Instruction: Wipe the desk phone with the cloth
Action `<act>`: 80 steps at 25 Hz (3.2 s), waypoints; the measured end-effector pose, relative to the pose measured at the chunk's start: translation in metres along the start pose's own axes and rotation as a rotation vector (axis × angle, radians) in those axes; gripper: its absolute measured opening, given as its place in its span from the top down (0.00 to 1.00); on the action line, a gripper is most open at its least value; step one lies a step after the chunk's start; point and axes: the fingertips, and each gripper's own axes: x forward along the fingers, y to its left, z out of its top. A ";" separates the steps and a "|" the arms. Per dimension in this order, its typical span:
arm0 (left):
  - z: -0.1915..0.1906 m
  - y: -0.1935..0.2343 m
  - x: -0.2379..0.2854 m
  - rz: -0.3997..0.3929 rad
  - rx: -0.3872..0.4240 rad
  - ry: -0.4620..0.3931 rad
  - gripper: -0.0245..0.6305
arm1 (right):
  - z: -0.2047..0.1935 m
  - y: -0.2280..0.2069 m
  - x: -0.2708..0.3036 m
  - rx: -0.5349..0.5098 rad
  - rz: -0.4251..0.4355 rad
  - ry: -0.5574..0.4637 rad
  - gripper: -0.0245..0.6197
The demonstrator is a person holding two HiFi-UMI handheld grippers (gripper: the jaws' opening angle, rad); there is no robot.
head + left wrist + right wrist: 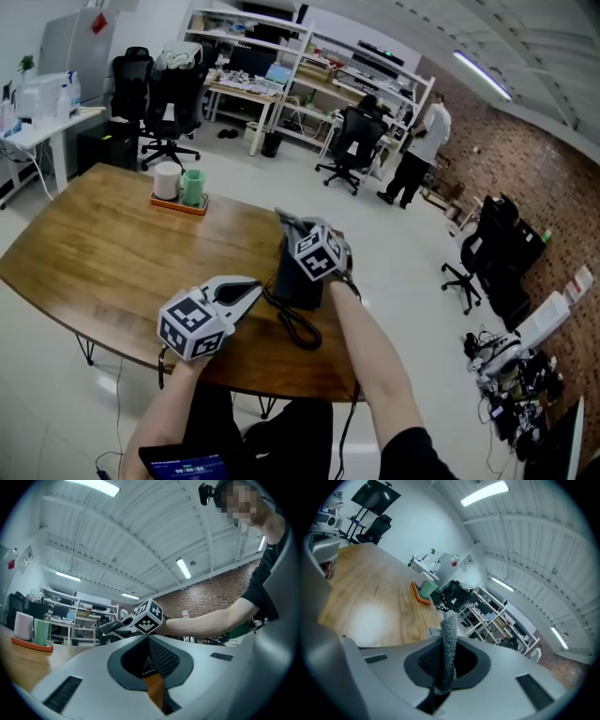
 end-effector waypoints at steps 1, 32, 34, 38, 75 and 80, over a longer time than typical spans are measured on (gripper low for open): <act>-0.004 0.006 -0.001 0.016 -0.007 0.030 0.97 | 0.003 0.002 0.002 -0.015 0.001 0.002 0.92; -0.015 0.016 -0.003 0.067 -0.020 0.114 0.97 | -0.006 0.035 -0.026 -0.160 0.083 -0.033 0.93; -0.014 0.017 -0.004 0.067 -0.020 0.115 0.97 | -0.004 0.071 -0.050 -0.243 0.175 -0.071 0.93; -0.014 0.018 -0.004 0.063 -0.018 0.111 0.97 | -0.014 0.150 -0.108 -0.428 0.409 -0.120 0.93; -0.026 0.020 -0.003 0.061 -0.013 0.134 0.97 | -0.012 0.006 -0.065 -0.107 0.025 -0.108 0.92; -0.026 0.016 -0.001 0.063 -0.017 0.133 0.97 | -0.033 -0.028 -0.017 -0.039 -0.073 -0.010 0.92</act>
